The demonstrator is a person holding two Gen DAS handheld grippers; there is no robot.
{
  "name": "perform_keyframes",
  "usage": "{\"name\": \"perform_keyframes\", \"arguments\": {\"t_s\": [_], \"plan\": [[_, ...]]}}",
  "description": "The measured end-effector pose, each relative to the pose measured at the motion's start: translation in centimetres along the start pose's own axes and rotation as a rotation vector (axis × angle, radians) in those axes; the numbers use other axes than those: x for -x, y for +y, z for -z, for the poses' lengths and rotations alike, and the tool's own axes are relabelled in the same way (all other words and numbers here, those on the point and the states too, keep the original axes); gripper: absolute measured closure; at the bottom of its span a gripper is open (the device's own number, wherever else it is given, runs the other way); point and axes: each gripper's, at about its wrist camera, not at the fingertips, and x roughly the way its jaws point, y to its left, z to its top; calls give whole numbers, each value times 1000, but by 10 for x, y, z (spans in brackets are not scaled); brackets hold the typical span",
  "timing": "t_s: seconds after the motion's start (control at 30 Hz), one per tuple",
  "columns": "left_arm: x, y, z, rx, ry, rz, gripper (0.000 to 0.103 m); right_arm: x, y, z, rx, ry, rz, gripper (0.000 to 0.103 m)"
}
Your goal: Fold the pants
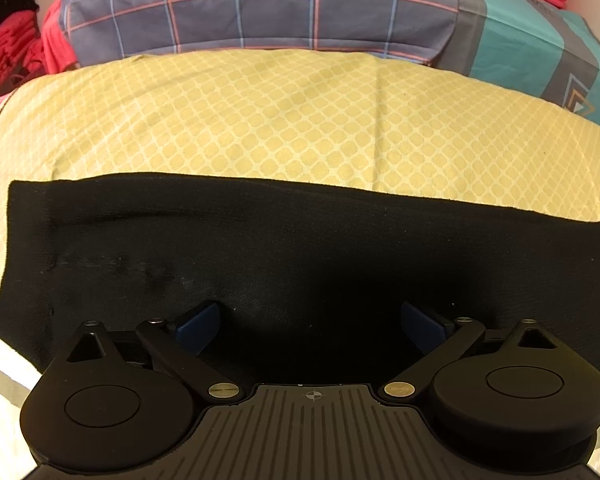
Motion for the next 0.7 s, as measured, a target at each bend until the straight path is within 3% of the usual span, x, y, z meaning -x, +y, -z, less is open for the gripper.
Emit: {"name": "perform_keyframes", "arguments": {"t_s": [0.13,0.3,0.37,0.4,0.43,0.53,0.7], "plan": [[10,5,-1,24,-12,5,0,13,33,5,159,-65,46,82],[17,8,-1,6,-23,-44,0,14,32,5,140,-62,50,82],[15,8,0,-11,-19,-73,0,11,18,2,92,-30,79,71],[14,8,1,-19,-15,-83,0,13,9,1,41,-22,111,51],[12,9,2,-22,-10,-88,0,17,-1,1,-16,-30,139,38],[6,19,7,3,16,-76,0,28,-25,2,-136,-43,61,37],[2,34,11,68,26,-25,0,25,-35,3,-195,-24,-34,30]]}}
